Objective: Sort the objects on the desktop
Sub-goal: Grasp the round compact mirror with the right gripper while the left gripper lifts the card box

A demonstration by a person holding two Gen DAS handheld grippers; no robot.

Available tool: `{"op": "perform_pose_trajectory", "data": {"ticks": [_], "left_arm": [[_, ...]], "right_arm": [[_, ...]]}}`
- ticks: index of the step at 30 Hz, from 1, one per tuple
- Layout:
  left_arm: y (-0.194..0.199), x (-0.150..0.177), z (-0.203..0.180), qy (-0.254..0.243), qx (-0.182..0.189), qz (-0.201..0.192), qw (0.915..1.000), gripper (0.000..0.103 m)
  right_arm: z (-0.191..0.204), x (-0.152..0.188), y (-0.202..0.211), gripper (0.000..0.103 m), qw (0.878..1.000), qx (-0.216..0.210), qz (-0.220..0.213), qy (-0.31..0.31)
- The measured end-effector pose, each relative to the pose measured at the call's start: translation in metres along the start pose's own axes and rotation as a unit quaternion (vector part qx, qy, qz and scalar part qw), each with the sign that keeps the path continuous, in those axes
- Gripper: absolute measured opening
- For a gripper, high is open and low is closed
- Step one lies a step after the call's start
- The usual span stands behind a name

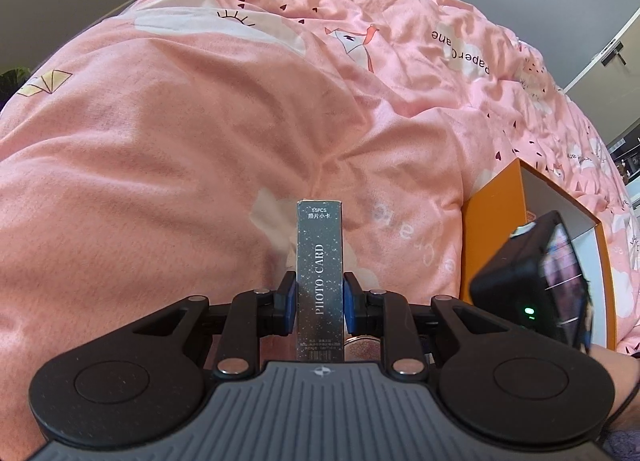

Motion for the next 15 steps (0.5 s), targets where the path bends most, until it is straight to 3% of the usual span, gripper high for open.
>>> {"op": "perform_pose_trajectory", "data": {"ticks": [6,15], "left_arm": [[0.005,0.003,0.001,0.001,0.001,-0.003,1.0,0.026],[0.015,0.015,0.002,-0.007,-0.016,-0.002,0.9998,0.026]], "right_arm": [[-0.002,0.001,-0.004,0.054,1.0,0.003,-0.005,-0.016],[-0.012,0.02,0.031,0.019,0.998,-0.011,-0.051,-0.031]]}}
Point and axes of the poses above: each gripper's, at about its wrist camera, not at the fingertips, and y roughly against the way its jaws point, z to its left, x to its underside, the point moved 1 cm from there along -y, roughly the way its jaws point, and after that the axes turned 4 degrees about x, right-handed, at the moved point
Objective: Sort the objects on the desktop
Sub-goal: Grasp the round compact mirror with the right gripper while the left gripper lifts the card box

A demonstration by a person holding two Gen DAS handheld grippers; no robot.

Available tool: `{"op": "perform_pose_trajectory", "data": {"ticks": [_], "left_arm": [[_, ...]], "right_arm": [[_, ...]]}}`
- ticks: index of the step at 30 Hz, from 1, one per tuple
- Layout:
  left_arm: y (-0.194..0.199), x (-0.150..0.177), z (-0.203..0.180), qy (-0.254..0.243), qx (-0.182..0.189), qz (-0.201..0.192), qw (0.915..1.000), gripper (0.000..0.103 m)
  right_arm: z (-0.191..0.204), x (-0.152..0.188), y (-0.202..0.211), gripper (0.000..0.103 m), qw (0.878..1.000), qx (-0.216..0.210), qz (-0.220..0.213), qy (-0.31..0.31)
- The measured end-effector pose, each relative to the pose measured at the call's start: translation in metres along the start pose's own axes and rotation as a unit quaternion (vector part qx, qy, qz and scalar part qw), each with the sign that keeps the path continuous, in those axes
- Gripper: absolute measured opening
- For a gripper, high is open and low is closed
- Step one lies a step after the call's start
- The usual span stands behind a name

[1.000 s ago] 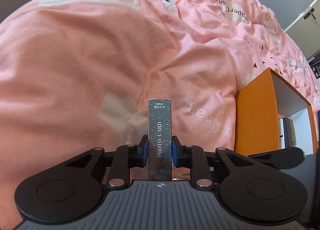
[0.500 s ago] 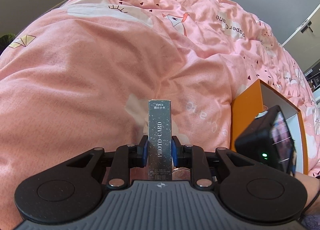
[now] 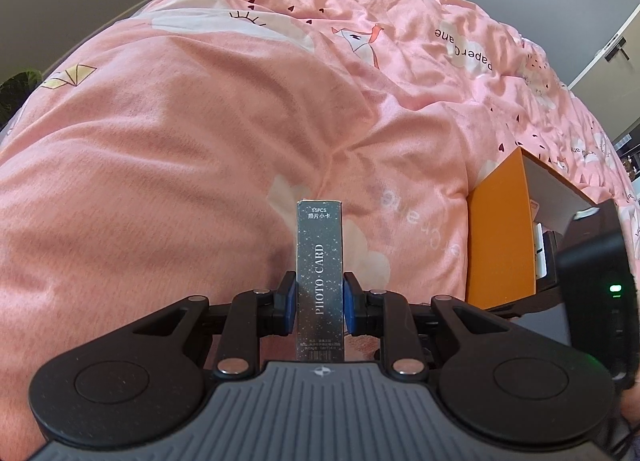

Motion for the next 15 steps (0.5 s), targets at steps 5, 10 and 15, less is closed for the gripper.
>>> {"op": "perform_pose_trajectory", "data": {"ticks": [5,10,15], "left_arm": [[0.004,0.003,-0.001,0.0,-0.002,-0.001,1.0,0.026],[0.01,0.008,-0.001,0.0,-0.003,-0.006,1.0,0.026],[0.021,0.012,-0.005,-0.004,-0.008,-0.011,0.9999,0.026]], "right_arm": [[0.009,0.008,0.018,0.015,0.999,-0.044,-0.022,0.0],[0.044,0.01,0.006,0.016,0.999,-0.041,-0.026,0.012],[0.048,0.016,0.007,0.015,0.998,-0.025,-0.046,0.022]]}}
Point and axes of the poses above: each gripper's, at about its wrist camera, not at the fingertips, and y roughly against the way its jaws point, z to its left, x to its underside, the point moved 1 cm from there along -y, roughly the way its jaws point, and after that the axes turned 4 degrees about x, right-handed, at the moved point
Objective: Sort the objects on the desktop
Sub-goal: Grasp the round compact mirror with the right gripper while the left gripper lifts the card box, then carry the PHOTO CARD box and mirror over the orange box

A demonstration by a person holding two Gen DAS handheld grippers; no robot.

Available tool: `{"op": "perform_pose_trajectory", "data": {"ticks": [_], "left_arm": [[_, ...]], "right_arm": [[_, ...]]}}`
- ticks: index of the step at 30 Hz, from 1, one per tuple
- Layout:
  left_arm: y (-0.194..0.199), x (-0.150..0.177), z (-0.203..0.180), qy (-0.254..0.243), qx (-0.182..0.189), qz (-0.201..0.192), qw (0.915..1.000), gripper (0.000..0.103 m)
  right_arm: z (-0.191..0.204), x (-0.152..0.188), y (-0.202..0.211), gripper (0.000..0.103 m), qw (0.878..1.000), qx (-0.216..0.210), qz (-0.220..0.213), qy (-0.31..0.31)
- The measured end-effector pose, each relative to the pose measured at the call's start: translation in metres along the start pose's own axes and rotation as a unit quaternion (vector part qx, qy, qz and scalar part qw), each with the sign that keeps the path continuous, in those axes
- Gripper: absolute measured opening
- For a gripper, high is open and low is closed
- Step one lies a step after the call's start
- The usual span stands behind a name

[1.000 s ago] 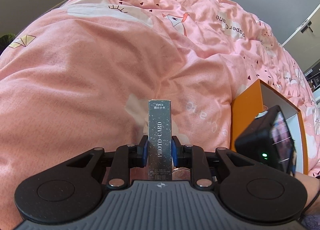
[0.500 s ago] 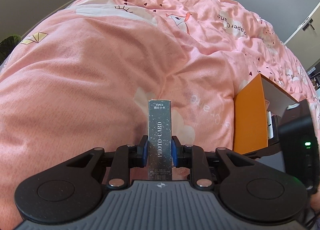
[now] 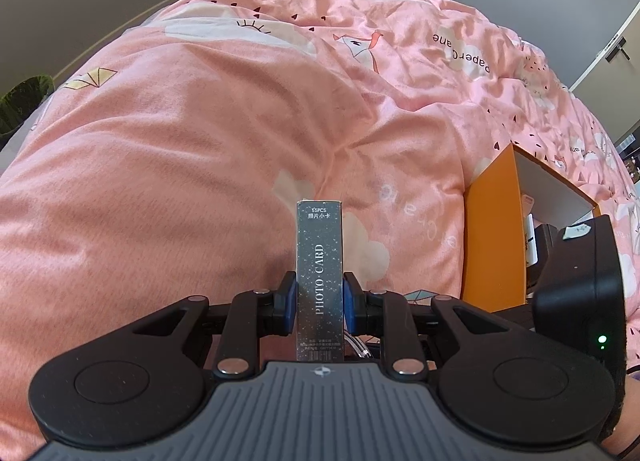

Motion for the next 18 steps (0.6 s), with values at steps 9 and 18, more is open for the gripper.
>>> {"op": "perform_pose_trajectory", "data": {"ticks": [9,18], "left_arm": [[0.022,-0.002,-0.026,-0.021,0.003,-0.023,0.9995,0.026],[0.046,-0.012,-0.088,-0.068,0.033,-0.057,0.9955,0.026]], "right_arm": [[-0.008,0.016,0.039,0.014,0.999,-0.001,-0.052,-0.006],[-0.034,0.037,0.108,0.014,0.99,-0.007,-0.138,-0.027]]}}
Point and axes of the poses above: each gripper's, at about its wrist camera, not at the fingertips, and y roughly against the way its jaws point, z to its left, x to its underside, the point moved 1 cm from there along -y, roughly the way its jaws point, and after that the axes turned 4 degrees about x, right-handed, at the moved point
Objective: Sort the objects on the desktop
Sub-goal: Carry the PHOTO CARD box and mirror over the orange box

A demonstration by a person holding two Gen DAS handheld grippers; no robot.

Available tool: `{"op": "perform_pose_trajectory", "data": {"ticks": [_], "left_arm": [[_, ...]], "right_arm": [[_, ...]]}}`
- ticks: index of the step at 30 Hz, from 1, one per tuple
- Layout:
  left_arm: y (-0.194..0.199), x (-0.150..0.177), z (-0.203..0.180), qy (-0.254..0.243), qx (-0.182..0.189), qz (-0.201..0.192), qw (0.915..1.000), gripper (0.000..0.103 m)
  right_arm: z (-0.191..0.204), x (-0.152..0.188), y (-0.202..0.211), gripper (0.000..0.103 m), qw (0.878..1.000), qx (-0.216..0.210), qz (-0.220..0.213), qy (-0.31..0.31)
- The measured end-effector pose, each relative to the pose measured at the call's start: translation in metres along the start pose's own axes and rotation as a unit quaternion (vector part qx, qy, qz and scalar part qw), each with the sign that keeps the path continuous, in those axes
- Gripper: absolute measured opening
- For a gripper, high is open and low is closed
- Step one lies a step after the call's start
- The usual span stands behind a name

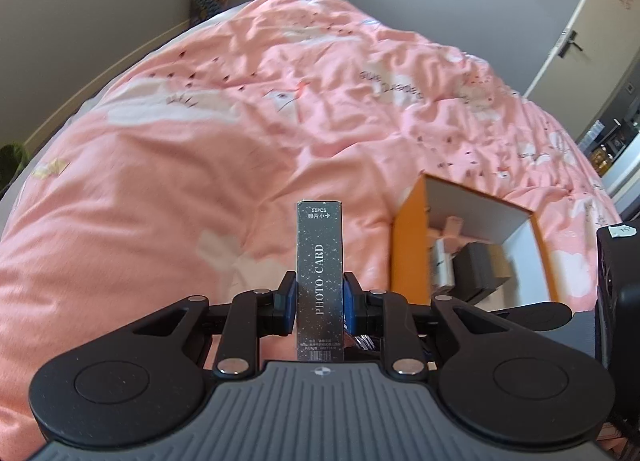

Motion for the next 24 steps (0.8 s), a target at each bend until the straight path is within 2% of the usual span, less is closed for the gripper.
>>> {"op": "perform_pose_trajectory", "data": {"ticks": [3,7,12,17,24], "left_arm": [[0.004,-0.009,-0.024,-0.013,0.022,-0.016,0.9996,0.026],[0.002,-0.019,-0.056,-0.024,0.068,-0.028,0.997,0.026],[-0.026,-0.026,-0.097,-0.039,0.124,-0.008,0.9914,0.026],[-0.072,-0.019,-0.129,-0.045,0.166,0.046,0.984,0.026],[-0.127,-0.002,-0.148,-0.054,0.148,0.107,0.9816,0.026]], "right_arm": [[-0.019,0.002,0.03,0.014,0.999,-0.002,-0.036,-0.023],[-0.059,0.006,0.072,0.014,0.994,0.011,-0.086,-0.069],[-0.115,0.019,0.116,0.014,0.98,0.076,-0.128,-0.129],[-0.165,0.039,0.121,0.014,0.965,0.14,-0.115,-0.19],[-0.202,0.063,0.094,0.014,0.959,0.161,-0.069,-0.224]]}}
Point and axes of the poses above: each gripper's, at about its wrist camera, not at the fingertips, and y roughly against the way its jaws point, z to its left, x to its underside, the point moved 1 cm from there along -y, roughly the way its jaws point, and after that the axes turned 4 degrees about x, right-handed, at the moved point
